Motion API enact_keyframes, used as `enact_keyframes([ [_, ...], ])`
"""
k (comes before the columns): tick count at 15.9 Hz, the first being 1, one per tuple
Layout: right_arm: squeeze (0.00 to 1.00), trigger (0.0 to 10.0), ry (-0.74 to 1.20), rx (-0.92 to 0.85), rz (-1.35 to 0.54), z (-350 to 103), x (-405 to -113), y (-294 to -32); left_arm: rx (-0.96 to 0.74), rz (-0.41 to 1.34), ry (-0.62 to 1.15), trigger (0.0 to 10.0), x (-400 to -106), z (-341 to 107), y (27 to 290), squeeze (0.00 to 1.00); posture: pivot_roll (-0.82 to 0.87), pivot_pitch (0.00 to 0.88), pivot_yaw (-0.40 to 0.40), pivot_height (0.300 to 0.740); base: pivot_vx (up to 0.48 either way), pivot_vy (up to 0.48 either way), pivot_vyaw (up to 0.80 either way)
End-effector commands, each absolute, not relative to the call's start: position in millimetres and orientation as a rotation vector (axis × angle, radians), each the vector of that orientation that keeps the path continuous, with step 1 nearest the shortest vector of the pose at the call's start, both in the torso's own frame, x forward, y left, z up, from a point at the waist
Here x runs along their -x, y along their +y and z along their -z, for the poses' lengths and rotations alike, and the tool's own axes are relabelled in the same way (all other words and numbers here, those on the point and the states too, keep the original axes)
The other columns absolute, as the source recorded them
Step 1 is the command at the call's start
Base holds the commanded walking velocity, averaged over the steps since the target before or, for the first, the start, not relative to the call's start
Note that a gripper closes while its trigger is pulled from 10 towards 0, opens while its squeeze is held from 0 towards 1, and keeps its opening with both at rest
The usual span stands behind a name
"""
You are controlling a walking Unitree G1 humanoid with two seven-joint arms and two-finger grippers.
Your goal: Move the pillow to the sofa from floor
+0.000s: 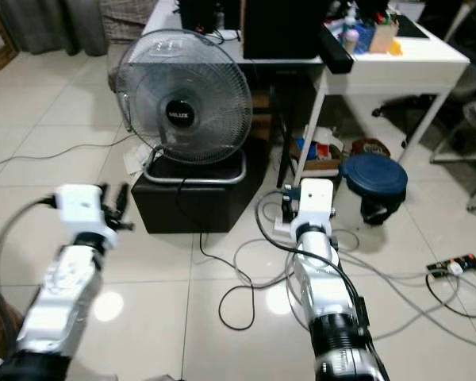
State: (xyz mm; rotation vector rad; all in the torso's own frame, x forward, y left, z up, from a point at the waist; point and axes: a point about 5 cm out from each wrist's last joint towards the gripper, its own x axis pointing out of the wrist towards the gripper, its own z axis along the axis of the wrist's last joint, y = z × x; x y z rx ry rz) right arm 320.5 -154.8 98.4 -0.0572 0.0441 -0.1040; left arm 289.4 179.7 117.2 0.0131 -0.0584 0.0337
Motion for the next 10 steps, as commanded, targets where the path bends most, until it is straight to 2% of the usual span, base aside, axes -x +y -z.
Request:
enact_keyframes([
  [1, 0.00, 10.0, 0.020, -0.030, 0.051, -107.0, -320.9, -141.7, -0.002, -0.031, -0.042, 10.0, -284.4, -124.6, 181.6, 0.00, 0.04, 0.017, 0.061, 0.740, 0.000, 0.000, 0.00],
  [3, 0.00, 10.0, 0.096, -0.043, -0.008, -98.9, -318.1, -134.6, 0.027, 0.009, 0.006, 10.0, -278.7, -125.0, 177.5, 0.00, 0.04, 0.028, 0.060, 0.740, 0.000, 0.000, 0.00],
  [5, 0.00, 10.0, 0.097, -0.088, -0.025, -107.6, -311.3, -135.2, -0.099, 0.043, 0.005, 10.0, -280.8, -132.5, 174.2, 0.00, 0.01, 0.000, 0.100, 0.740, 0.000, 0.000, 0.00],
  [6, 0.00, 10.0, 0.094, -0.088, -0.024, -109.1, -313.3, -136.0, -0.094, 0.065, -0.004, 10.0, -284.9, -134.4, 171.0, 0.00, -0.01, 0.045, 0.088, 0.740, 0.000, 0.000, 0.00],
  [7, 0.00, 10.0, 0.104, -0.061, 0.002, -109.9, -317.2, -138.7, -0.105, 0.092, 0.010, 10.0, -289.8, -135.5, 166.5, 0.00, -0.01, 0.013, 0.106, 0.740, 0.000, 0.000, 0.00],
  [10, 0.00, 10.0, 0.119, -0.111, -0.049, -108.1, -316.2, -129.4, -0.049, 0.119, 0.020, 10.0, -289.3, -138.3, 151.8, 0.00, 0.02, 0.004, 0.087, 0.740, 0.000, 0.000, 0.00],
])
